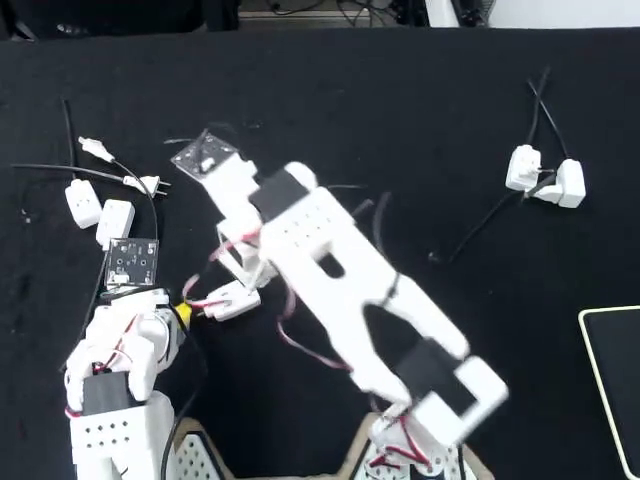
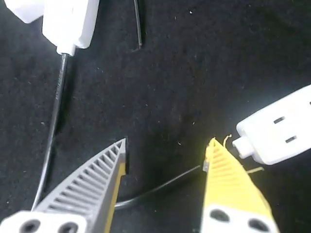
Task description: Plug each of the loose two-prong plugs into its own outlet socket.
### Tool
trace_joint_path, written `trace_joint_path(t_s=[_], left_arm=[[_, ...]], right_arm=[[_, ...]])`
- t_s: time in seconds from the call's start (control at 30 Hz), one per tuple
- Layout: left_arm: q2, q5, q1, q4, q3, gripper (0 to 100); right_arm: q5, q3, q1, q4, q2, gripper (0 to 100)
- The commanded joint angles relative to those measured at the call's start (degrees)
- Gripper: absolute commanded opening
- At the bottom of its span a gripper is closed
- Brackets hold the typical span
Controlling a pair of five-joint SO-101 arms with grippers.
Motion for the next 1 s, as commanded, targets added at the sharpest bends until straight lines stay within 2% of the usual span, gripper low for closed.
trace_joint_path(t_s=[0.0, 0.33, 0.87, 0.97], left_arm=[[-0.4, -0.5, -0.4, 0.6, -0.6, 26], [-0.4, -0.8, -0.7, 0.7, -0.6, 26], [-0.4, -0.7, -1.0, 0.8, -1.0, 26], [-0.4, 1.1, -6.4, 0.8, -3.1, 26]], right_arm=[[-2.5, -9.7, 1.0, 4.0, 6.3, 1.0], [-5.5, -16.7, 1.1, 4.7, 16.7, 1.0], [-9.6, -16.6, 0.7, 3.8, 18.2, 1.0], [-10.7, -16.3, 0.7, 2.8, 18.2, 1.0]])
